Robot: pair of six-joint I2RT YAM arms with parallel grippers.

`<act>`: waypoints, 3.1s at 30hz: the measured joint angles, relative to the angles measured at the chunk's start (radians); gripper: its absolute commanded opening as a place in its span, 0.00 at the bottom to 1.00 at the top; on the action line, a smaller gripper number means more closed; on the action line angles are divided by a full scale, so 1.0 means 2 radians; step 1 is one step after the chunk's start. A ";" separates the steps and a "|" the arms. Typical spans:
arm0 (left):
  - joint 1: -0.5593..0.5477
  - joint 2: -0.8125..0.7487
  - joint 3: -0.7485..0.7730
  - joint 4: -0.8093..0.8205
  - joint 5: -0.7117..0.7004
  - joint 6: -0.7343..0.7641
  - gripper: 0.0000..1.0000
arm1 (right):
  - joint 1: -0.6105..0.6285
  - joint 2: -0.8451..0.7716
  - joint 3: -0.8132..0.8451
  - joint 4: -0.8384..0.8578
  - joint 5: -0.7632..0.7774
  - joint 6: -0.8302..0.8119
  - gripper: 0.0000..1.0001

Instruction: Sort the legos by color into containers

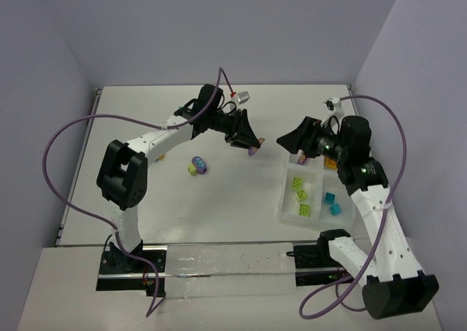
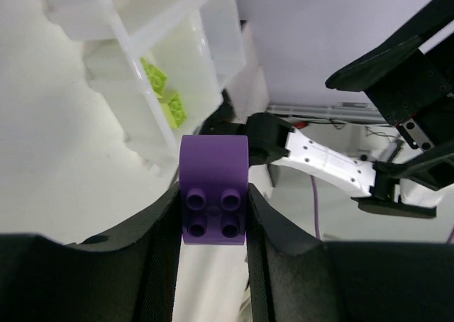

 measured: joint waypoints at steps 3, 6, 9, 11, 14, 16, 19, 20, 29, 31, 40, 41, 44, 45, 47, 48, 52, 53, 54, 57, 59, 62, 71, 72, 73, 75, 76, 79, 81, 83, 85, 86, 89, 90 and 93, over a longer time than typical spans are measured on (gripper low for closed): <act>0.003 -0.025 -0.056 0.096 0.022 -0.052 0.00 | 0.009 0.034 0.010 0.034 -0.037 0.018 0.76; 0.004 -0.043 -0.105 0.213 0.046 -0.122 0.00 | 0.009 0.055 0.010 0.064 -0.060 0.050 0.74; 0.004 -0.050 -0.129 0.315 0.066 -0.182 0.00 | 0.009 0.072 0.010 0.092 -0.083 0.074 0.72; 0.004 -0.053 -0.135 0.360 0.077 -0.209 0.00 | 0.009 0.084 0.010 0.107 -0.096 0.089 0.70; 0.004 -0.057 -0.136 0.402 0.087 -0.232 0.00 | 0.009 0.099 0.010 0.128 -0.113 0.112 0.66; 0.004 -0.062 -0.136 0.420 0.092 -0.242 0.00 | 0.009 0.107 0.010 0.143 -0.127 0.127 0.63; 0.005 -0.065 -0.136 0.435 0.095 -0.251 0.00 | 0.009 0.119 0.010 0.167 -0.149 0.147 0.60; 0.006 -0.065 -0.136 0.436 0.096 -0.253 0.00 | 0.009 0.122 0.010 0.173 -0.154 0.151 0.60; 0.006 -0.065 -0.136 0.446 0.102 -0.264 0.00 | 0.012 0.142 0.010 0.208 -0.197 0.177 0.58; 0.006 -0.065 -0.136 0.448 0.104 -0.264 0.00 | 0.014 0.145 0.010 0.211 -0.203 0.178 0.57; 0.006 -0.065 -0.136 0.454 0.106 -0.265 0.00 | 0.030 0.156 0.010 0.228 -0.221 0.181 0.49; 0.006 -0.065 -0.136 0.454 0.106 -0.265 0.00 | 0.032 0.157 0.010 0.230 -0.222 0.182 0.47; 0.007 -0.065 -0.136 0.454 0.108 -0.265 0.00 | 0.035 0.161 0.010 0.237 -0.228 0.187 0.31; 0.007 -0.065 -0.136 0.455 0.110 -0.265 0.00 | 0.036 0.162 0.010 0.239 -0.230 0.188 0.18; 0.007 -0.065 -0.136 0.455 0.110 -0.265 0.02 | 0.036 0.163 0.010 0.242 -0.230 0.190 0.05; 0.007 -0.065 -0.136 0.455 0.110 -0.265 0.05 | 0.036 0.163 0.010 0.243 -0.230 0.191 0.01; 0.007 -0.065 -0.133 0.435 0.109 -0.245 0.81 | 0.036 0.163 0.011 0.230 -0.224 0.183 0.00; 0.007 -0.065 -0.131 0.419 0.108 -0.231 0.90 | 0.036 0.163 0.013 0.218 -0.215 0.176 0.00; 0.007 -0.065 -0.127 0.400 0.106 -0.218 0.97 | 0.034 0.163 0.018 0.203 -0.204 0.168 0.00; 0.006 -0.065 -0.109 0.313 0.099 -0.162 0.99 | 0.026 0.163 0.049 0.124 -0.147 0.126 0.00; 0.006 -0.065 -0.083 0.221 0.080 -0.100 0.99 | 0.014 0.163 0.083 0.058 -0.083 0.087 0.00; 0.012 -0.069 -0.058 0.114 0.047 -0.020 0.99 | -0.010 0.161 0.121 -0.011 0.030 0.053 0.00; 0.073 -0.121 -0.068 -0.096 -0.156 0.089 0.99 | -0.037 0.205 0.132 -0.106 0.266 0.011 0.00; 0.079 -0.125 -0.068 -0.111 -0.182 0.095 0.99 | -0.037 0.216 0.132 -0.111 0.280 0.008 0.04; 0.081 -0.128 -0.068 -0.124 -0.211 0.097 0.99 | -0.037 0.228 0.133 -0.114 0.292 0.006 0.07; 0.082 -0.131 -0.068 -0.148 -0.269 0.098 0.99 | -0.036 0.253 0.137 -0.115 0.310 0.001 0.10; 0.082 -0.131 -0.068 -0.161 -0.301 0.098 0.99 | -0.036 0.267 0.140 -0.114 0.318 -0.001 0.12; 0.085 -0.127 -0.067 -0.198 -0.371 0.094 0.99 | -0.036 0.300 0.141 -0.111 0.330 -0.003 0.17; 0.089 -0.120 -0.063 -0.220 -0.412 0.092 0.99 | -0.036 0.315 0.141 -0.109 0.333 -0.003 0.22; 0.094 -0.110 -0.055 -0.235 -0.446 0.091 0.99 | -0.035 0.326 0.142 -0.104 0.333 -0.003 0.41; 0.099 -0.100 -0.047 -0.243 -0.473 0.090 0.99 | -0.034 0.335 0.143 -0.098 0.333 -0.003 0.64; 0.102 -0.094 -0.042 -0.246 -0.484 0.090 0.99 | -0.032 0.340 0.144 -0.097 0.333 -0.003 0.72; 0.115 -0.074 -0.017 -0.256 -0.510 0.089 0.95 | -0.027 0.355 0.151 -0.095 0.333 -0.003 0.82; 0.120 -0.064 -0.005 -0.259 -0.517 0.089 0.93 | -0.024 0.357 0.153 -0.094 0.333 -0.003 0.83; 0.132 -0.037 0.027 -0.265 -0.536 0.092 0.87 | -0.020 0.358 0.158 -0.094 0.334 -0.004 0.83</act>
